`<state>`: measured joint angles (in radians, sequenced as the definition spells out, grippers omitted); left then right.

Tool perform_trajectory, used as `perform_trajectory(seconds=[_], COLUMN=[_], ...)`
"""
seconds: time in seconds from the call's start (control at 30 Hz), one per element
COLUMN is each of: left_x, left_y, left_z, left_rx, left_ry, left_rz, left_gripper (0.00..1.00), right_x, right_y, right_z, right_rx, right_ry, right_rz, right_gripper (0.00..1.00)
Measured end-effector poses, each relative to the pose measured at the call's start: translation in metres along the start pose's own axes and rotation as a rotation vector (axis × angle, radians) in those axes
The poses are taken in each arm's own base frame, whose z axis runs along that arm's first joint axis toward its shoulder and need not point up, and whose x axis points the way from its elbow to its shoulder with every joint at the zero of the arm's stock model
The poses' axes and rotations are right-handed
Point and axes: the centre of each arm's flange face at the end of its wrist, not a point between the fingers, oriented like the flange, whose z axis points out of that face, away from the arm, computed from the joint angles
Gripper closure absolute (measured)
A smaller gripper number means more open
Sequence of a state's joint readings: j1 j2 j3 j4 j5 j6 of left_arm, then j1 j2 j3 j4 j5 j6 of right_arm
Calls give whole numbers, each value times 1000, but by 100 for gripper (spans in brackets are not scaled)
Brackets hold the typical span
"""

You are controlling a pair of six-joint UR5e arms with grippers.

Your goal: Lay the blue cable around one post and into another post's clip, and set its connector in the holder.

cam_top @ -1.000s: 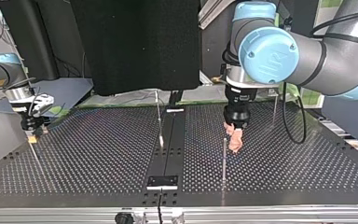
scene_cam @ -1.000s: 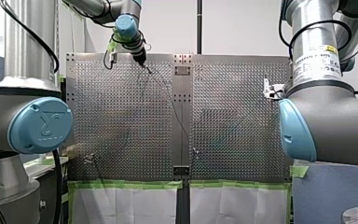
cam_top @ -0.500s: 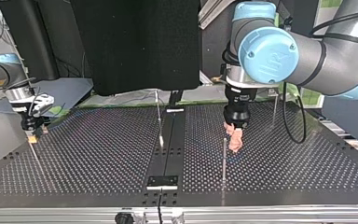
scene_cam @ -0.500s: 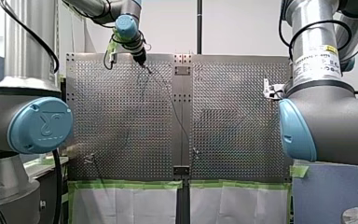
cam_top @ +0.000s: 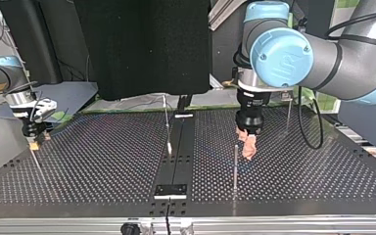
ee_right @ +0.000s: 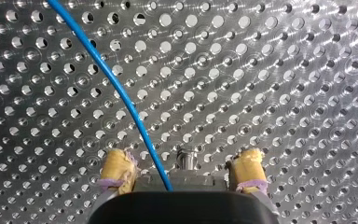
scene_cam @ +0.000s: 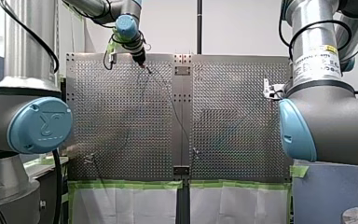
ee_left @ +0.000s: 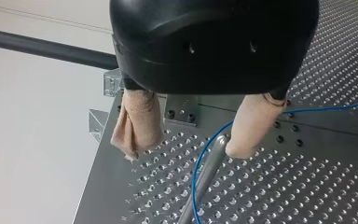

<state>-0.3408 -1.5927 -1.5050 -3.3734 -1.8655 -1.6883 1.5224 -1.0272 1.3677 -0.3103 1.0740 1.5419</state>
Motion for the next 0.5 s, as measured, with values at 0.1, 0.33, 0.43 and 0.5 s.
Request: perform_trajectory(seconds=[0.1,0.33,0.43,0.5], left_x=[0,0,0,0], left_y=[0,0,1,2], left_z=[0,0,0,0], left_rx=[0,-6,-15,-18], left_ry=[0,0,-1,-1], left_rz=[-2,-11,-17,-21], left_gripper=[0,0,0,0], right_x=[0,0,0,0], right_y=[0,0,0,0], right_z=[0,0,0,0], right_rx=[0,0,0,0], right_ry=[0,0,0,0], right_rz=[0,0,0,0], right_gripper=[0,0,0,0])
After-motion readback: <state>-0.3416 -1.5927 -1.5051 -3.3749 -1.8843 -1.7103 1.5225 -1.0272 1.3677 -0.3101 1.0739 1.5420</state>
